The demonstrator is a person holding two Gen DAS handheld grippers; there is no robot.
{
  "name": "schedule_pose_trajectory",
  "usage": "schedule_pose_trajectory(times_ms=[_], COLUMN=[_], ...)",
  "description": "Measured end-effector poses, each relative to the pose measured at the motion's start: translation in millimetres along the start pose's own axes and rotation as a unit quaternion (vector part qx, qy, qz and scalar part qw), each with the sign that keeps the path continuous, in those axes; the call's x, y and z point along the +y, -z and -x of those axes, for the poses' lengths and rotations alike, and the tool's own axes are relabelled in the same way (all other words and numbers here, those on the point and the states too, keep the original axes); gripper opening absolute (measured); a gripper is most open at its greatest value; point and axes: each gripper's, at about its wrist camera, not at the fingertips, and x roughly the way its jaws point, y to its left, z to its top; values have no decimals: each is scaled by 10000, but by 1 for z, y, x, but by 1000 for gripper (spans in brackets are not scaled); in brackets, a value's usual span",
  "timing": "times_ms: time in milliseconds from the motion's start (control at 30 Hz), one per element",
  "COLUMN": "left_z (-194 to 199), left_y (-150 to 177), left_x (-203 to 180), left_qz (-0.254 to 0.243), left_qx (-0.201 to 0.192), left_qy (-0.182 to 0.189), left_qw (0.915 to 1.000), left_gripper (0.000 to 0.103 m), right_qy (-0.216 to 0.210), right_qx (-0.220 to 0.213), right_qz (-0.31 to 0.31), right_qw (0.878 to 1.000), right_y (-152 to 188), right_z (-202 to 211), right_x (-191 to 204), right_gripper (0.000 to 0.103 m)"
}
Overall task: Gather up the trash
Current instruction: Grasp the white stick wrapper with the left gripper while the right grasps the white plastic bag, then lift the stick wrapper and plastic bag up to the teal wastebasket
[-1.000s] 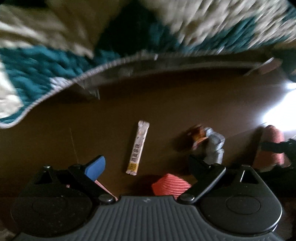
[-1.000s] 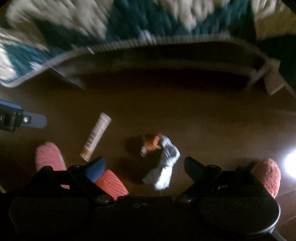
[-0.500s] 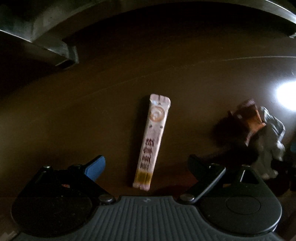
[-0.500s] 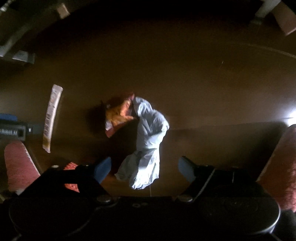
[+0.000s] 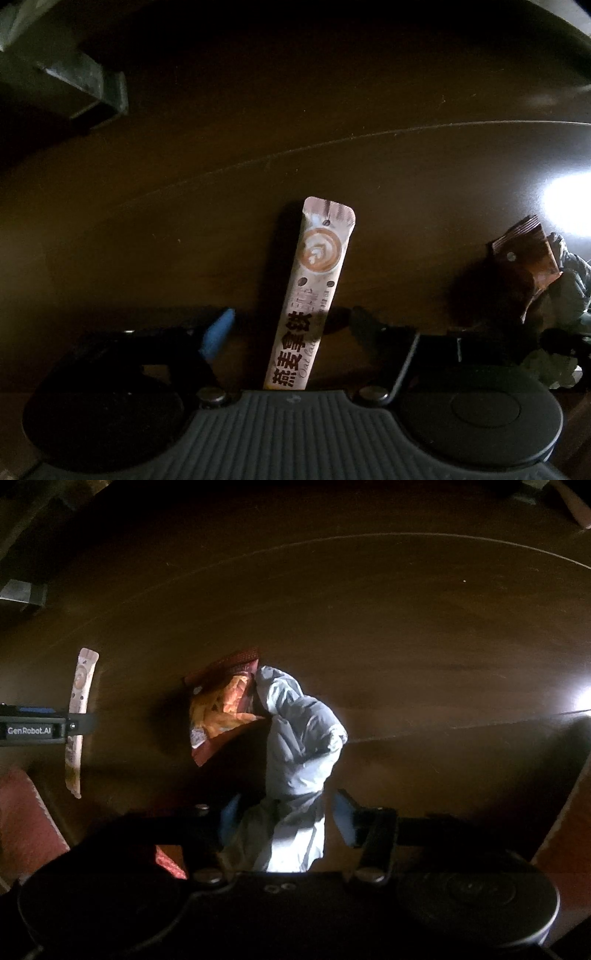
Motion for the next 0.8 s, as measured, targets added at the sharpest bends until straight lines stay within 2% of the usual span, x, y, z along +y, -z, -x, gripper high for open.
schedule_pose_trajectory(times_ms=[100,133,200,267,400,533,800], left_z=[0,1,5,6,12,30,106], left_y=[2,3,2,2,-2,-3,9], left_x=[1,2,2,2,0,-6,-17], left_qz=[8,6,37,13,-31,-119,-351], left_qx=[-47,-70,-79,-46,-14,-30,-354], left_qy=[7,0,7,21,-68,14,30], left_qw=[10000,10000,10000,10000,10000,9999,9988], left_gripper=[65,61,49,25,23,23,23], right_qy=[35,79,123,148,241,303,183], right_qx=[-27,-38,-54,-95,-158,-225,-617], right_qz=[23,37,58,92,80,98,248], right_qw=[10000,10000,9999,9998,9996,9992,9976], right_y=[-2,-3,-1,1,4,10,32], right_z=[-1,0,1,2,13,33,105], right_x=[2,2,2,5,5,7,18], right_gripper=[36,30,27,25,24,23,22])
